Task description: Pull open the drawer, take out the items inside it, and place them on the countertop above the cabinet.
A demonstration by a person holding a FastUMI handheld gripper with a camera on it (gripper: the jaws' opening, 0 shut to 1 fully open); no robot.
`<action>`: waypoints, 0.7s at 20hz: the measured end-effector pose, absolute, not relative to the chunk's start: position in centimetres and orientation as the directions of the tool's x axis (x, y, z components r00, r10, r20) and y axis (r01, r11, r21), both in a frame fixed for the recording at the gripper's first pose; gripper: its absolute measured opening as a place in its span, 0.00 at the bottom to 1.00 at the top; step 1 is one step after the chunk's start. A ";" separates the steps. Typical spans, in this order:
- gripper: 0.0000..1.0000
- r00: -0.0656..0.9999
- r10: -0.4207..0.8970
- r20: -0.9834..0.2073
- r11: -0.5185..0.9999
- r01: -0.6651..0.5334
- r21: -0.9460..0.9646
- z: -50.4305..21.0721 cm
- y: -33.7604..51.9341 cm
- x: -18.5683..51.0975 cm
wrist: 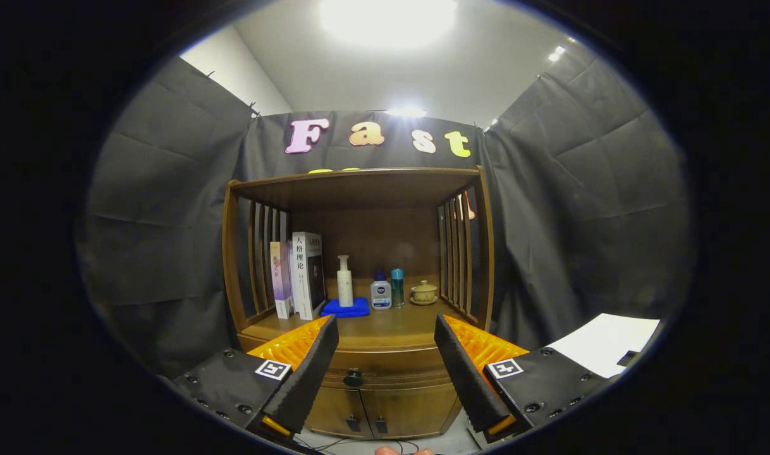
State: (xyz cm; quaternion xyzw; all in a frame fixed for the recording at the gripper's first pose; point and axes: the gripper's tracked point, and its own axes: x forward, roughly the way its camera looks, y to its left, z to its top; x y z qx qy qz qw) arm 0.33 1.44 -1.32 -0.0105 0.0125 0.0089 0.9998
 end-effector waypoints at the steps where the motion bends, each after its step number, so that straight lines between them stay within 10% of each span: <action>1: 0.97 0.999 0.020 -0.028 1.000 -0.021 -0.022 -1.4 1.5 0.3; 14: 0.97 0.995 0.050 -0.084 0.998 -0.052 -0.018 -5.1 2.9 2.2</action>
